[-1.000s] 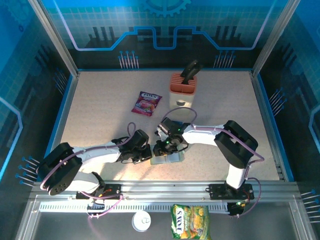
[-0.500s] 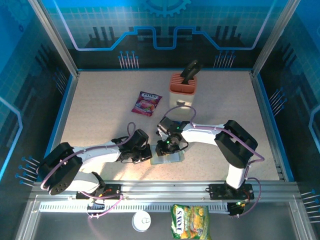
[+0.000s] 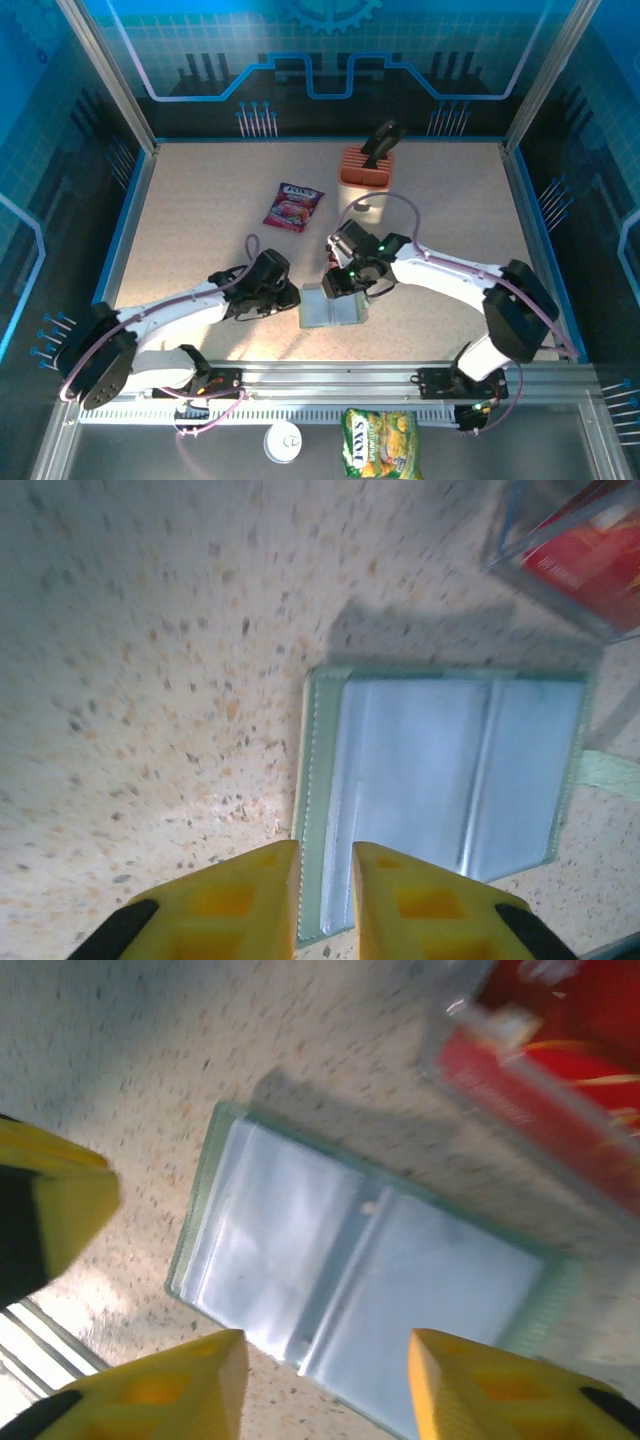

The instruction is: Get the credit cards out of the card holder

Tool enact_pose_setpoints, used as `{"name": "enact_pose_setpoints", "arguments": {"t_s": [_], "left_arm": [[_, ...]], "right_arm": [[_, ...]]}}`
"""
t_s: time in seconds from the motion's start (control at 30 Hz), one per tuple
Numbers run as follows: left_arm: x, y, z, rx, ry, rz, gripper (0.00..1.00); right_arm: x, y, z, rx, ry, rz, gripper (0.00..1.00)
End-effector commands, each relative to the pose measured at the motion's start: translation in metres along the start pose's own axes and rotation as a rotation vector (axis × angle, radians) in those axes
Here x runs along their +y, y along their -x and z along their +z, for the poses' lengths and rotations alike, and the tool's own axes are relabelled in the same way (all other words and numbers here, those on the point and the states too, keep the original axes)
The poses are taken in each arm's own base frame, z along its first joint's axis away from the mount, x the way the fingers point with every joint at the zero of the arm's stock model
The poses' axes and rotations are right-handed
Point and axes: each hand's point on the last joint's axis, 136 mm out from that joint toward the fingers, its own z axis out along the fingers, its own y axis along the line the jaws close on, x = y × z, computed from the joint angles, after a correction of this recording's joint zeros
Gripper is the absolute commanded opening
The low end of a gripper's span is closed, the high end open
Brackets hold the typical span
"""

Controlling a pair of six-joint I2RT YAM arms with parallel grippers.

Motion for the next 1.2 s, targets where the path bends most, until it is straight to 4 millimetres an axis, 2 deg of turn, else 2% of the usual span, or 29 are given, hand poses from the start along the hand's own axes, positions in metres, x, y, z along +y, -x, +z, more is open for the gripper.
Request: {"name": "enact_pose_setpoints", "arguments": {"t_s": [0.0, 0.07, 0.13, 0.23, 0.27, 0.4, 0.43, 0.57, 0.73, 0.83, 0.97, 1.07, 1.17], "left_arm": [[0.016, 0.02, -0.021, -0.077, 0.078, 0.036, 0.33], [0.022, 0.03, -0.027, -0.104, 0.087, 0.031, 0.45], [0.029, 0.039, -0.033, -0.125, 0.104, 0.024, 0.55], [0.037, 0.054, -0.042, -0.167, 0.14, 0.035, 0.95], [0.04, 0.06, -0.046, -0.185, 0.159, 0.041, 0.99], [0.059, 0.081, -0.058, -0.255, 0.267, 0.073, 0.99], [0.065, 0.087, -0.059, -0.283, 0.302, 0.089, 0.99], [0.087, 0.112, -0.071, -0.399, 0.444, 0.161, 0.99], [0.108, 0.143, -0.091, -0.57, 0.605, 0.198, 0.99], [0.118, 0.16, -0.099, -0.606, 0.665, 0.194, 0.99], [0.118, 0.187, -0.097, -0.665, 0.708, 0.282, 0.99], [0.116, 0.203, -0.089, -0.757, 0.701, 0.359, 0.99], [0.122, 0.211, -0.083, -0.808, 0.679, 0.36, 0.99]], "right_arm": [[-0.038, -0.001, -0.026, -0.043, -0.125, 0.002, 0.56], [-0.057, 0.002, -0.038, -0.083, -0.154, 0.029, 0.68], [-0.077, 0.003, -0.049, -0.12, -0.188, 0.058, 1.0], [-0.113, 0.005, -0.064, -0.172, -0.252, 0.104, 1.0], [-0.125, 0.006, -0.07, -0.19, -0.275, 0.118, 1.0], [-0.17, 0.017, -0.091, -0.281, -0.385, 0.14, 1.0], [-0.183, 0.012, -0.088, -0.287, -0.41, 0.144, 1.0], [-0.215, 0.026, -0.092, -0.431, -0.462, 0.092, 1.0], [-0.236, 0.04, -0.092, -0.619, -0.483, 0.02, 1.0], [-0.254, 0.046, -0.095, -0.719, -0.509, 0.025, 1.0], [-0.278, 0.056, -0.101, -0.828, -0.536, 0.088, 1.0], [-0.288, 0.062, -0.102, -0.875, -0.559, 0.094, 1.0], [-0.291, 0.069, -0.109, -0.946, -0.575, 0.078, 1.0]]}}
